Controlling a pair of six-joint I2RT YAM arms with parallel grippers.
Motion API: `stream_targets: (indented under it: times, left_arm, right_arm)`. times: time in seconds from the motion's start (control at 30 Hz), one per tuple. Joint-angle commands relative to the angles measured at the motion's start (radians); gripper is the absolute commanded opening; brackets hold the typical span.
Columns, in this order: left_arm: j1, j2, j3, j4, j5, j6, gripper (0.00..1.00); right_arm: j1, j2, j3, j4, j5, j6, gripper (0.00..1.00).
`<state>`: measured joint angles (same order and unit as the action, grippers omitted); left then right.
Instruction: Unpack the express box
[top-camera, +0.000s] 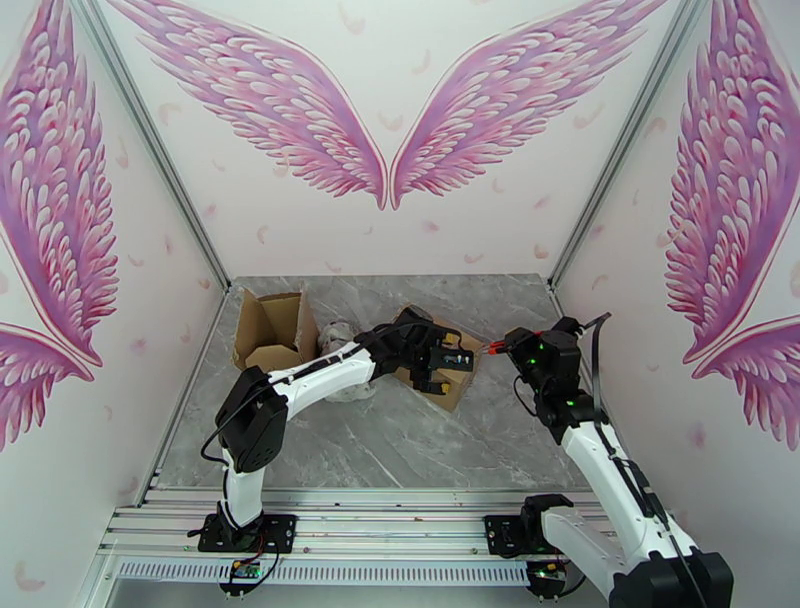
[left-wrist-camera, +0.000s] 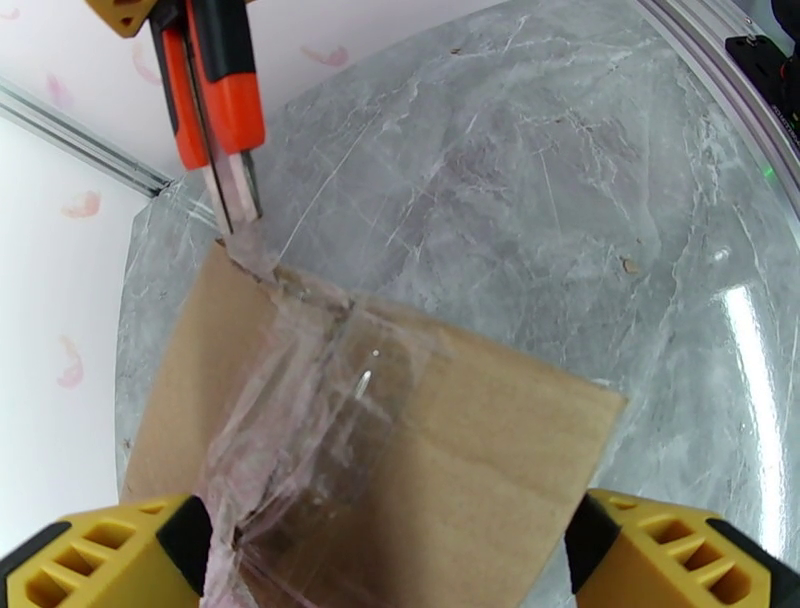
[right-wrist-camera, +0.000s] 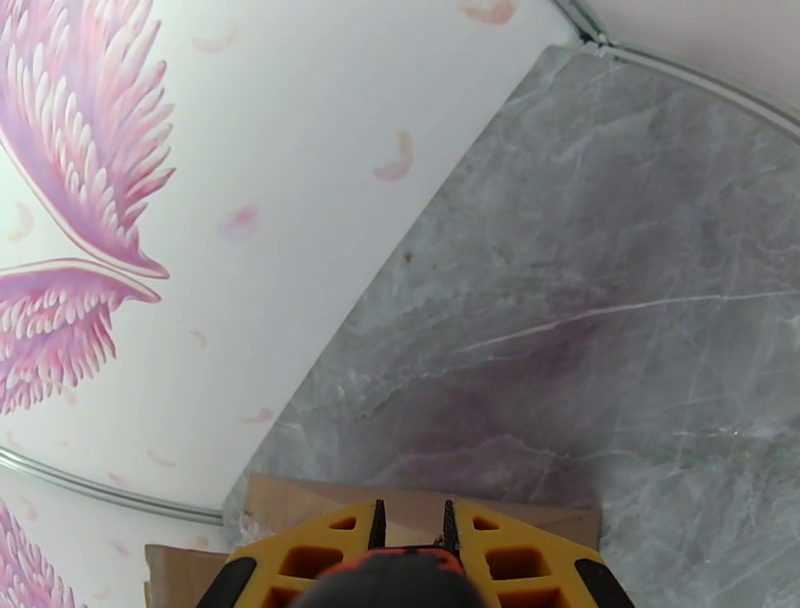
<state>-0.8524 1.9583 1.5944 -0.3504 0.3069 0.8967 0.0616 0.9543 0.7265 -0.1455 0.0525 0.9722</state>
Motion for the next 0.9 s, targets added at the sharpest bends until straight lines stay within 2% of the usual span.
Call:
stream_targets:
  times: [0.0, 0.7, 0.87]
  left_arm:
    - [0.006, 0.017, 0.019, -0.022, 0.019, -0.003, 0.99]
    - [0.006, 0.017, 0.014, -0.035, 0.006, -0.004, 0.99]
    - [0.006, 0.021, 0.019, -0.035, 0.010, -0.002, 0.99]
  right_arm:
    - [0.009, -0.016, 0.000, 0.009, -0.008, -0.021, 0.00]
    - [0.010, -0.010, -0.023, 0.018, 0.006, -0.042, 0.00]
    - [0.009, 0.022, -0.036, 0.075, -0.011, -0.042, 0.00]
